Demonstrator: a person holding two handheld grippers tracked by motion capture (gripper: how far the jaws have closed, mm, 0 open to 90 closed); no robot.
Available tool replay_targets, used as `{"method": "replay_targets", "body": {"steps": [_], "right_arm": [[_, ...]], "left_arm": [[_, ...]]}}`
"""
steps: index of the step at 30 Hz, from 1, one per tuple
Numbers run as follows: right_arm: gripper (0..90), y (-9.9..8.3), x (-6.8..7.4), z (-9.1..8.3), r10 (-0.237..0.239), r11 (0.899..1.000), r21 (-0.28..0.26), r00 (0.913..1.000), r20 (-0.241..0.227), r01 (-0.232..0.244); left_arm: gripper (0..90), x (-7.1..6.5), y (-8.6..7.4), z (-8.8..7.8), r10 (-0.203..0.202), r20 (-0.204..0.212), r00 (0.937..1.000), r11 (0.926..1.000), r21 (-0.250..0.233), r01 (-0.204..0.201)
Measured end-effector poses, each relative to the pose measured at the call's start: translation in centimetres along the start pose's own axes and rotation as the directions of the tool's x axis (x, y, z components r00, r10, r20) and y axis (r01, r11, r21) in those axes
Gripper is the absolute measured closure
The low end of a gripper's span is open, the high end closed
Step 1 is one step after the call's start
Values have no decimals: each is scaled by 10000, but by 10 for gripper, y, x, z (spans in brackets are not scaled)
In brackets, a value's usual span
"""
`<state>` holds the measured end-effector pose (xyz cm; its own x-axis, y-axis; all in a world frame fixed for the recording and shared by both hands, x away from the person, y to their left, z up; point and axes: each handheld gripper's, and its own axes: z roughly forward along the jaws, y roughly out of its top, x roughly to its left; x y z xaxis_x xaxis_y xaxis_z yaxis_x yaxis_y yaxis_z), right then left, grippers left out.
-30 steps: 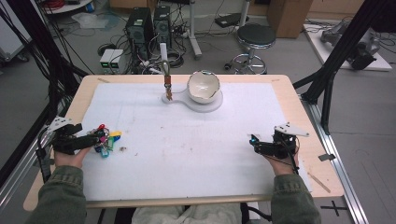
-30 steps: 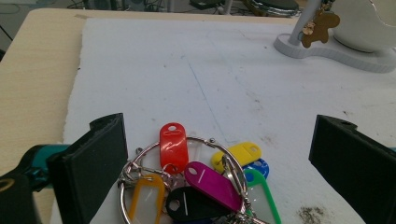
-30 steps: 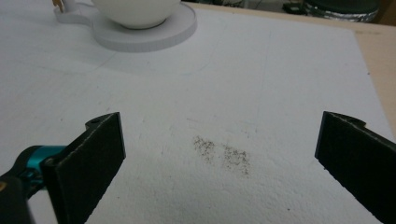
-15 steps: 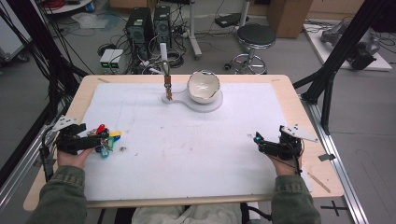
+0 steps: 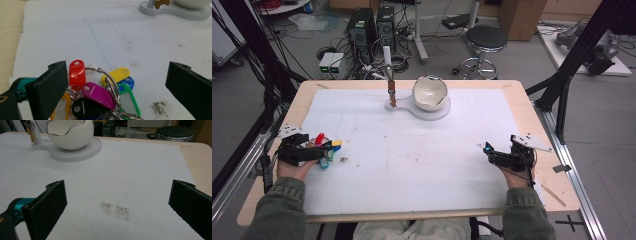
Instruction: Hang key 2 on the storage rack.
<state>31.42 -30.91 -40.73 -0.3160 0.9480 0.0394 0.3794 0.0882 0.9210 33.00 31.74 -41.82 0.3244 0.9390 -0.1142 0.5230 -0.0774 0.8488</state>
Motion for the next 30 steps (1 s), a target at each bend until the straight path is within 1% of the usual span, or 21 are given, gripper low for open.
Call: {"method": "replay_targets", "body": {"steps": [1, 4, 7, 10, 11, 12, 14, 15, 20, 22, 23, 24, 25, 28, 30], "right_arm": [[8, 0, 1, 0, 65, 10000, 69, 10000, -66, -65], [8, -1, 1, 1, -81, 9999, 87, 9999, -110, 82], [8, -1, 1, 2, -67, 9999, 120, 9999, -126, 68], [9, -1, 3, 3, -148, 9997, 197, 9998, -142, 151], [9, -1, 3, 3, -116, 9997, 229, 9998, -165, 120], [9, -1, 3, 3, -188, 9995, 231, 9997, -156, 192], [9, -2, 4, 3, -138, 9996, 246, 9997, -180, 142], [9, -2, 4, 3, -192, 9995, 246, 9997, -171, 196], [9, -2, 3, 3, -131, 9996, 237, 9998, -148, 134], [10, -1, 3, 2, -70, 9997, 224, 9999, -139, 73], [10, -2, 3, 2, -78, 9997, 226, 9999, -149, 81], [10, -2, 3, 2, -74, 9997, 239, 9998, -173, 78], [10, -2, 3, 3, -117, 9996, 250, 9998, -170, 121], [11, -2, 3, 3, -132, 9996, 259, 9997, -185, 137], [10, -2, 3, 2, -137, 9996, 259, 9997, -187, 142]], "left_arm": [[49, -1, 0, 1, 28, 21, 10000, 9999, 105, -28], [49, -2, -1, 4, 186, 96, 9998, 9994, 283, -189], [49, -3, -2, 7, 243, 218, 9995, 9982, 537, -254], [49, -3, -2, 9, 323, 301, 9990, 9965, 762, -345], [53, -4, -3, 9, 333, 332, 9989, 9961, 805, -359], [68, -4, -3, 10, 397, 373, 9985, 9955, 851, -428], [80, -5, -3, 11, 404, 420, 9983, 9945, 947, -442], [85, -5, -3, 11, 421, 410, 9983, 9938, 1008, -461], [112, -5, -3, 12, 375, 361, 9986, 9920, 1192, -415], [136, -6, -3, 12, 422, 306, 9986, 9911, 1247, -457], [158, -6, -3, 13, 471, 182, 9987, 9908, 1263, -490], [198, -7, -3, 14, 503, -41, 9987, 9901, 1317, -493], [221, -8, -3, 15, 582, -130, 9982, 9883, 1423, -558], [252, -9, -3, 16, 627, -120, 9980, 9874, 1465, -603], [307, -9, -3, 15, 578, -18, 9983, 9877, 1460, -569]]}}
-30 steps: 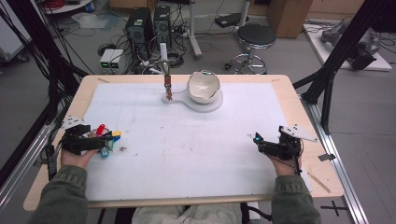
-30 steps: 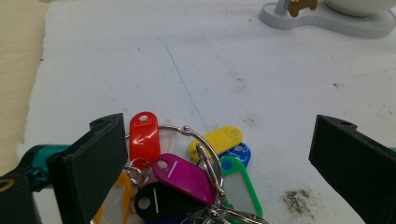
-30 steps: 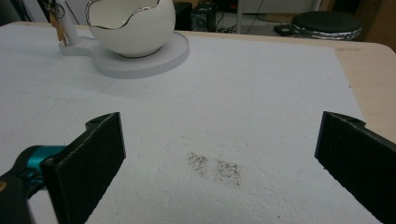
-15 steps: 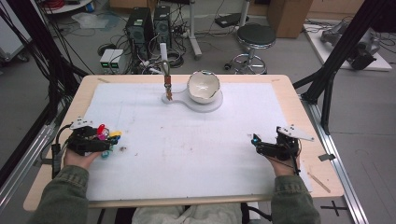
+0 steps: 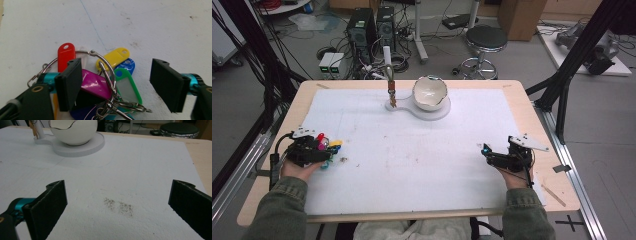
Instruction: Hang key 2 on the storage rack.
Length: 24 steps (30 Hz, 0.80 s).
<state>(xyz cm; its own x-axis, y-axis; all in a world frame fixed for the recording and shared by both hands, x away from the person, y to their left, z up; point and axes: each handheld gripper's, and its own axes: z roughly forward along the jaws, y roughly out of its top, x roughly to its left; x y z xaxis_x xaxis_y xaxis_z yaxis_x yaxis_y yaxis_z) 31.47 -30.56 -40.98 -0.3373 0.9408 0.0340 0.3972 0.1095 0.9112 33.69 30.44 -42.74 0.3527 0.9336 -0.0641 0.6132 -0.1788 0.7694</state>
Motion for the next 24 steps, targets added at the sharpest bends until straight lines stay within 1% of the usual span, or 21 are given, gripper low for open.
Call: {"method": "replay_targets", "body": {"steps": [1, 4, 7, 8, 9, 10, 12, 13, 14, 17, 18, 19, 20, 21, 24], "right_arm": [[11, 0, 0, 0, -18, 10000, -10, 10000, -1, 18], [11, 0, 0, 0, -8, 10000, -22, 10000, 13, 8], [11, 0, 0, 0, -56, 10000, -32, 10000, 27, 57], [11, 0, 0, 0, -19, 10000, -10, 10000, 14, 19], [11, 0, 0, 0, -30, 10000, 4, 10000, 17, 30], [11, 0, 0, 0, -14, 10000, 3, 10000, 20, 14], [11, 0, 0, 0, -32, 10000, 18, 10000, 40, 32], [11, 0, 0, 0, -39, 10000, 3, 10000, 45, 39], [11, -1, 0, 0, -60, 10000, -6, 10000, 51, 60], [12, -1, 0, 0, -52, 10000, 12, 10000, 70, 52], [12, -1, 0, -1, -19, 10000, 37, 10000, 79, 19], [12, -1, 0, -1, -10, 10000, 34, 10000, 77, 9], [13, -1, 0, -1, -22, 10000, 41, 10000, 84, 22], [13, -1, -1, -1, -52, 10000, 30, 10000, 83, 52], [13, -1, -1, -1, -15, 10000, 29, 10000, 96, 15]], "left_arm": [[350, 0, 0, 0, -18, 87, 10000, 10000, 75, 17], [446, 2, 0, 3, -306, 368, 9989, 9983, 505, 288], [563, 3, 1, 7, -579, 505, 9970, 9937, 993, 527], [573, 4, 1, 9, -668, 592, 9960, 9924, 1076, 601], [604, 5, 1, 10, -710, 603, 9956, 9914, 1141, 638], [622, 6, 1, 11, -851, 609, 9945, 9907, 1111, 780], [632, 9, 2, 11, -1054, 737, 9917, 9877, 1239, 958], [636, 10, 4, 11, -1088, 810, 9908, 9859, 1361, 972], [639, 11, 5, 11, -990, 830, 9916, 9861, 1420, 866], [651, 9, 5, 11, -926, 781, 9926, 9869, 1391, 811], [749, 10, 5, 9, -1015, 966, 9901, 9877, 1286, 887], [780, 10, 5, 8, -1139, 1051, 9879, 9870, 1257, 1005], [781, 9, 5, 8, -953, 939, 9910, 9885, 1262, 832], [782, 8, 5, 9, -838, 924, 9922, 9892, 1278, 717], [783, 6, 5, 8, -697, 925, 9933, 9903, 1266, 577]]}}
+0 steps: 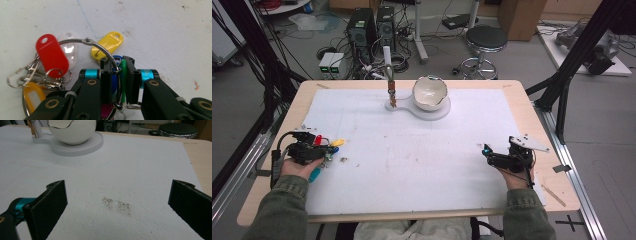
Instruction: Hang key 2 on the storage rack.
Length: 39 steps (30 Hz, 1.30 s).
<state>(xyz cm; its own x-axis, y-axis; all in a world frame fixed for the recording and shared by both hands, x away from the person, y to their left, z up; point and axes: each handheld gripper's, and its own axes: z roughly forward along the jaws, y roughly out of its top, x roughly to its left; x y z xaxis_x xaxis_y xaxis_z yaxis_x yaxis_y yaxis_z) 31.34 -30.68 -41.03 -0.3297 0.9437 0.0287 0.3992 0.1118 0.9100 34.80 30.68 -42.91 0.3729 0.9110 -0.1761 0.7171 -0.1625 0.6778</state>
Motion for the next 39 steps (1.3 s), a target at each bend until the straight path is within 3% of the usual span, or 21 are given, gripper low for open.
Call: {"method": "replay_targets", "body": {"steps": [12, 29, 39], "right_arm": [[14, 0, 0, 0, -72, 10000, 10, 10000, -46, 72], [15, -1, -1, -2, -41, 10000, -26, 10000, -10, 41], [15, -2, -3, -3, 17, 10000, -60, 10000, -25, -17]], "left_arm": [[802, 0, 1, -10, -61, 216, 9997, 9978, -666, 76], [801, -4, 8, -20, 240, 298, 9993, 9938, -1097, -206], [800, -5, 12, -25, 287, 717, 9970, 9912, -1313, -191]]}}
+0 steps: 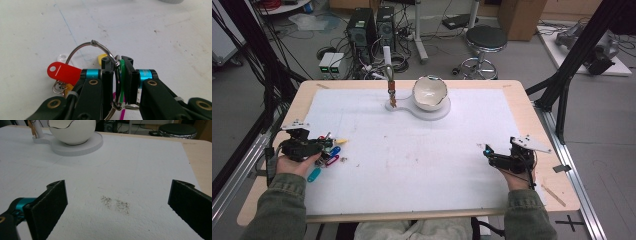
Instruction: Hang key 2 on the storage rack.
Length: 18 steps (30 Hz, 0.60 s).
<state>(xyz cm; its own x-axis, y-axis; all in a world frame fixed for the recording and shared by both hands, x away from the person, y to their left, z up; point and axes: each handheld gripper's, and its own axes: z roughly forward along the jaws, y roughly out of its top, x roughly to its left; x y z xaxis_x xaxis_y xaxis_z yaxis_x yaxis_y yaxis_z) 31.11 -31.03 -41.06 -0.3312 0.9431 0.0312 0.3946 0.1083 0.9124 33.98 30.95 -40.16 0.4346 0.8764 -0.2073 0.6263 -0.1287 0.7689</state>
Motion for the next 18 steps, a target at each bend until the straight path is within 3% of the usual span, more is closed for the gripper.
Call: {"method": "replay_targets", "body": {"steps": [10, 14, 18], "right_arm": [[15, 0, 1, 0, -52, 10000, -37, 10000, -31, 52], [15, 0, 2, 0, -108, 9999, -29, 9999, -36, 108], [15, 1, 4, -2, -176, 9998, -121, 9998, -83, 175]], "left_arm": [[800, -5, 7, -9, -73, 431, 9990, 9983, -582, 98], [799, -10, 12, -11, 97, 441, 9990, 9979, -648, -69], [799, -13, 15, -13, -15, 632, 9980, 9960, -890, 72]]}}
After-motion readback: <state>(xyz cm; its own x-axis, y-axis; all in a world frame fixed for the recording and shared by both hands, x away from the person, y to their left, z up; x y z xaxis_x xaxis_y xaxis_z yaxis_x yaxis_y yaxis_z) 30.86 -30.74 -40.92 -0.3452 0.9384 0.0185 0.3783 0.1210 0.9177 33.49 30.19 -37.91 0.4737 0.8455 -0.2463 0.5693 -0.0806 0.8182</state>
